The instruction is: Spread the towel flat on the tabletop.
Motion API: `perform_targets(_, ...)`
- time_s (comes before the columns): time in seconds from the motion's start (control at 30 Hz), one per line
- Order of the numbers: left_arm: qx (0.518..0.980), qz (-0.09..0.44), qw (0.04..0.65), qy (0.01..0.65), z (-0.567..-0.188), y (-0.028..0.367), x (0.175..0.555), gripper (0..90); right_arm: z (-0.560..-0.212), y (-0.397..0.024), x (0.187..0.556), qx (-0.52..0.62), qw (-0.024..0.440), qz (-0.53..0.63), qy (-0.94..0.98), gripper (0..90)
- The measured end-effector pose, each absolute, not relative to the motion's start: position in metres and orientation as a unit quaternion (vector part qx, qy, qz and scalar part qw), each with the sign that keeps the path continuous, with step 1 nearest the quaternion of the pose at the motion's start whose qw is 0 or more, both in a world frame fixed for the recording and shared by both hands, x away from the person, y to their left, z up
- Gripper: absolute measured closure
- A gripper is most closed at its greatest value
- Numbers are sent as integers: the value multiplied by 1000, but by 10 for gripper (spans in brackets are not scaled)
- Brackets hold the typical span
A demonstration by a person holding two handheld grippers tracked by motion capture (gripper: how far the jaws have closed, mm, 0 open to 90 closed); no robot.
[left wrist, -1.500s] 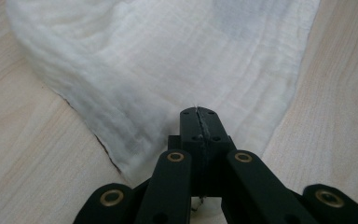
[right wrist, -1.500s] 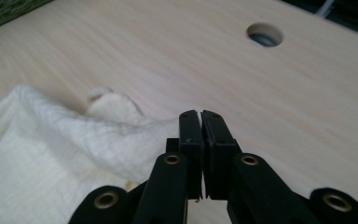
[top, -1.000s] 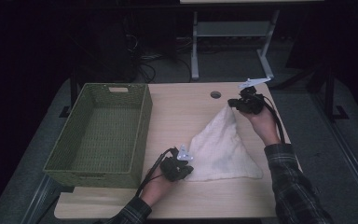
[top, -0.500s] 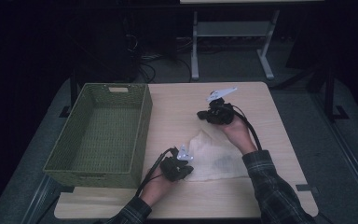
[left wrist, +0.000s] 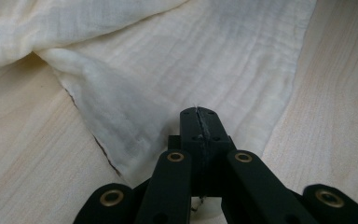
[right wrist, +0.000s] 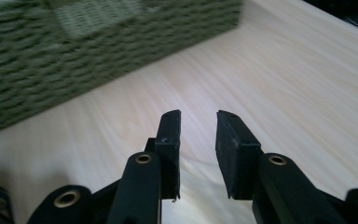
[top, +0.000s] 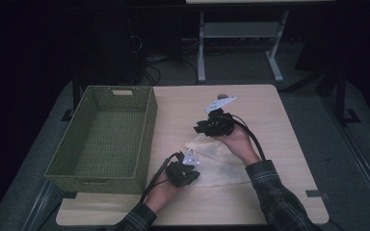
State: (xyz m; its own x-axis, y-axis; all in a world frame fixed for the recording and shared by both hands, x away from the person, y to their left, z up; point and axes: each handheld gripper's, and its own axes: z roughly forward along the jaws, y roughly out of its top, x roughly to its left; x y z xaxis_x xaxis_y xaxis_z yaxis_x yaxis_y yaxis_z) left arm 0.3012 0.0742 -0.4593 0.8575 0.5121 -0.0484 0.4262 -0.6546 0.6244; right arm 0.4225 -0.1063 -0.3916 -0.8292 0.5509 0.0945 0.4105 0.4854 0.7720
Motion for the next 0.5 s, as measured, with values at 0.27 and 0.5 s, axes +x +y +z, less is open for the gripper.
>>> perform_targets(0.27,909,65,321,256,-459,75,302,896,-405,-151,439,338,96,406,844,691)
perform_targets(0.5,910,65,320,254,-459,75,303,896,-422,-153,447,350,72,405,842,678)
